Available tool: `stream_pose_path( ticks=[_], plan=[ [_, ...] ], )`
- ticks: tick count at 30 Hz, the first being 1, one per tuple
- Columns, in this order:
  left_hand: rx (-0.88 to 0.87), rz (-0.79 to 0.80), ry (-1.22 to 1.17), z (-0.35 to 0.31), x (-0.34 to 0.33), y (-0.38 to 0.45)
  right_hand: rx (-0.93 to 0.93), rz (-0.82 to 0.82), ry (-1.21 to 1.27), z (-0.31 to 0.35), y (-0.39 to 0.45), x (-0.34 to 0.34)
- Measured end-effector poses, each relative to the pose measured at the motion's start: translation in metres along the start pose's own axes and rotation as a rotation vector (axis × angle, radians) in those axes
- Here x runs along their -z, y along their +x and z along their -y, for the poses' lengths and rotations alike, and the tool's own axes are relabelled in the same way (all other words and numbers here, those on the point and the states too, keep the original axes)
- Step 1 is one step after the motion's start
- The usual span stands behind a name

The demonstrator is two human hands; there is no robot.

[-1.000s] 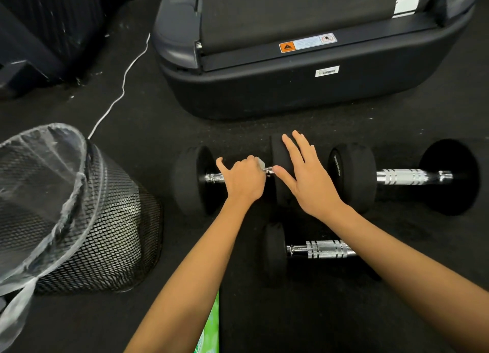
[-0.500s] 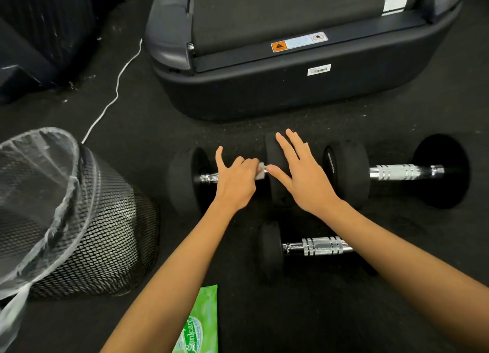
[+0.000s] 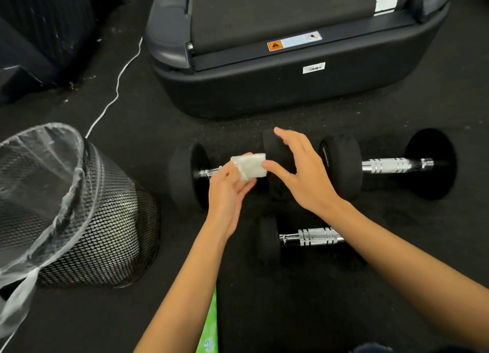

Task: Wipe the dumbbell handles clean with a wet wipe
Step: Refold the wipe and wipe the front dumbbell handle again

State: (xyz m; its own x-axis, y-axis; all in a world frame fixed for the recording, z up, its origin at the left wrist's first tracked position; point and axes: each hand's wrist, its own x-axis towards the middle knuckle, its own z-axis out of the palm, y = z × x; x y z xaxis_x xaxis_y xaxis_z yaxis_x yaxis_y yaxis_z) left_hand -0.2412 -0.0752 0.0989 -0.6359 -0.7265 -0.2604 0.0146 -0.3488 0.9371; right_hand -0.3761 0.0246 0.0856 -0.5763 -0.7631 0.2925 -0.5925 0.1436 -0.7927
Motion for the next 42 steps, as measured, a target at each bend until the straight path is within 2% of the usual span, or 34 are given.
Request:
stream_pose_path(
  ticks=[2,4,8,12,15,17,19,20,22,25,28,31,34,38,42],
  plan=[
    [0.066,0.086,-0.155,-0.006,-0.003,-0.02,0.009,0.001,0.111,0.011,-0.01,0.003],
    [0.076,0.164,-0.202,-0.01,-0.008,-0.035,-0.006,0.029,0.19,0.019,-0.019,0.004],
    [0.046,0.255,-0.182,-0.008,-0.018,-0.052,-0.205,0.103,0.505,0.024,-0.034,0.012],
    [0.002,0.281,-0.045,0.003,-0.023,-0.058,-0.289,0.117,0.566,0.016,-0.052,0.022],
    [-0.244,0.158,0.432,0.026,-0.012,-0.057,-0.319,0.027,0.595,0.004,-0.071,0.031],
    [-0.408,0.048,0.891,0.049,-0.001,-0.058,-0.316,-0.095,0.416,-0.007,-0.084,0.035],
    [-0.494,-0.008,1.278,0.069,0.003,-0.065,-0.245,-0.171,0.153,-0.017,-0.097,0.034],
    [-0.495,0.002,1.392,0.076,0.002,-0.071,-0.19,-0.158,0.033,-0.022,-0.102,0.031],
    [-0.473,0.02,1.533,0.092,0.001,-0.078,-0.049,-0.032,-0.184,-0.03,-0.111,0.019],
    [-0.461,-0.003,1.579,0.106,0.004,-0.083,0.116,0.259,-0.359,-0.038,-0.126,-0.002],
    [-0.463,0.015,1.535,0.112,0.007,-0.084,0.062,0.43,-0.307,-0.039,-0.138,-0.005],
    [-0.433,0.039,1.525,0.11,0.007,-0.085,0.039,0.36,-0.159,-0.045,-0.132,0.005],
    [-0.389,0.054,1.531,0.108,0.007,-0.085,0.059,0.376,-0.238,-0.049,-0.123,0.006],
    [-0.413,0.051,1.522,0.107,0.006,-0.085,0.113,0.406,-0.375,-0.049,-0.117,-0.01],
    [-0.421,0.032,1.542,0.105,0.005,-0.081,0.089,0.256,-0.328,-0.057,-0.122,-0.005]
  ],
)
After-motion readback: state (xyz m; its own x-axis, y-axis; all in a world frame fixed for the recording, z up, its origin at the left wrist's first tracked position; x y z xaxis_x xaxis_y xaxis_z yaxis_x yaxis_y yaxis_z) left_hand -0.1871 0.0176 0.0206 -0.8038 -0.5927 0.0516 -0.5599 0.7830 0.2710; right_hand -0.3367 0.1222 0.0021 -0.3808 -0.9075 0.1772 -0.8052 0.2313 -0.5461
